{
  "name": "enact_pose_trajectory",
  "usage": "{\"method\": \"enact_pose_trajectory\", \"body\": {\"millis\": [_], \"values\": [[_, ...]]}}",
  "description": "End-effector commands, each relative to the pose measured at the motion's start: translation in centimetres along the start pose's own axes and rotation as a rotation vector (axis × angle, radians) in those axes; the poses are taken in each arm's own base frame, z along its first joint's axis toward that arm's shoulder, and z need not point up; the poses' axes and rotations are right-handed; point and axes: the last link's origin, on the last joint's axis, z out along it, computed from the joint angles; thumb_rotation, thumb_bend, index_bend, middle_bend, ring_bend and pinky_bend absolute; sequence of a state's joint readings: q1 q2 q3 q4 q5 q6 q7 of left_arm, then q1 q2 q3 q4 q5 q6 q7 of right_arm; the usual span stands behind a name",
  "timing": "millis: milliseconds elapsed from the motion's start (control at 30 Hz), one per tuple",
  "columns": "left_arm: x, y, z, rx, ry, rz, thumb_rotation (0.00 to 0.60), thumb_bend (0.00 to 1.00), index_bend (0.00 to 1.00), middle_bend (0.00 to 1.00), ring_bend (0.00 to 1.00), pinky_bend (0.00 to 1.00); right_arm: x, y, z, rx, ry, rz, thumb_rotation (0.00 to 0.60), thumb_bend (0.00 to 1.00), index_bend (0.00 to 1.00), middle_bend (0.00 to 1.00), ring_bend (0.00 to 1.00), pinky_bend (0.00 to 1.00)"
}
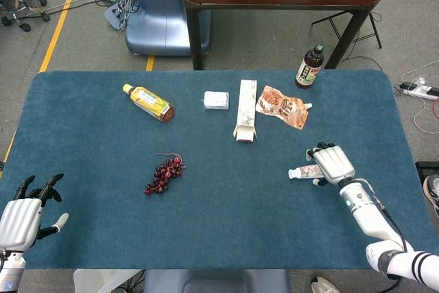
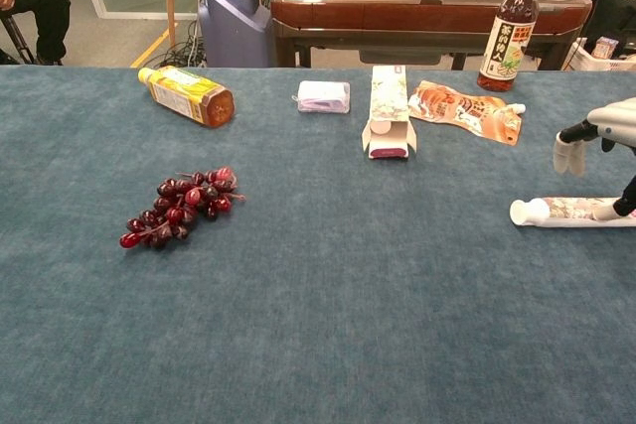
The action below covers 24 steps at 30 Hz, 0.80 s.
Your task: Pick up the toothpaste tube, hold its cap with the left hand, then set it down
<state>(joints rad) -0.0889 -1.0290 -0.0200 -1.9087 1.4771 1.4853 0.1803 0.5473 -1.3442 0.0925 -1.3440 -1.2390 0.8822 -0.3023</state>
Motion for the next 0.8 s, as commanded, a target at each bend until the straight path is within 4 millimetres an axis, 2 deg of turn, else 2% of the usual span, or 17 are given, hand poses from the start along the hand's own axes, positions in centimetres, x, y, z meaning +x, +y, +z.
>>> {"method": "enact_pose_trajectory", "body": {"millis": [33, 333, 700, 800], "values": [[0.0, 0.0, -0.1, 0.001, 0.0, -0.001, 0.6, 0.22, 0.14, 0.46, 0.38, 0.05, -0.8, -0.4, 0.6, 0.005, -0.015, 0.006, 0.6, 0.14, 0.38, 0.42, 0.22, 0.28], [0.1, -0.2, -0.3, 0.013, 0.0, -0.004, 0.6, 0.22, 0.14, 0.46, 0.38, 0.05, -1.8, -0.2, 1.7, -0.001, -0.034, 0.022, 0.6, 0.21, 0.38, 0.42, 0.22, 0.28], [0.1, -0.3, -0.4, 0.022, -0.004, -0.003, 0.6, 0.22, 0.14, 0.46, 0.38, 0.05, -2.3, -0.1, 2.3, -0.001, -0.059, 0.024, 0.6, 0.21, 0.38, 0.43, 0.23, 0.28], [0.1, -0.4, -0.4, 0.026, -0.006, -0.004, 0.6, 0.22, 0.14, 0.46, 0.38, 0.05, -2.3, 0.1, 2.3, -0.005, -0.065, 0.025, 0.6, 0.25, 0.39, 0.44, 0.24, 0.28]]}}
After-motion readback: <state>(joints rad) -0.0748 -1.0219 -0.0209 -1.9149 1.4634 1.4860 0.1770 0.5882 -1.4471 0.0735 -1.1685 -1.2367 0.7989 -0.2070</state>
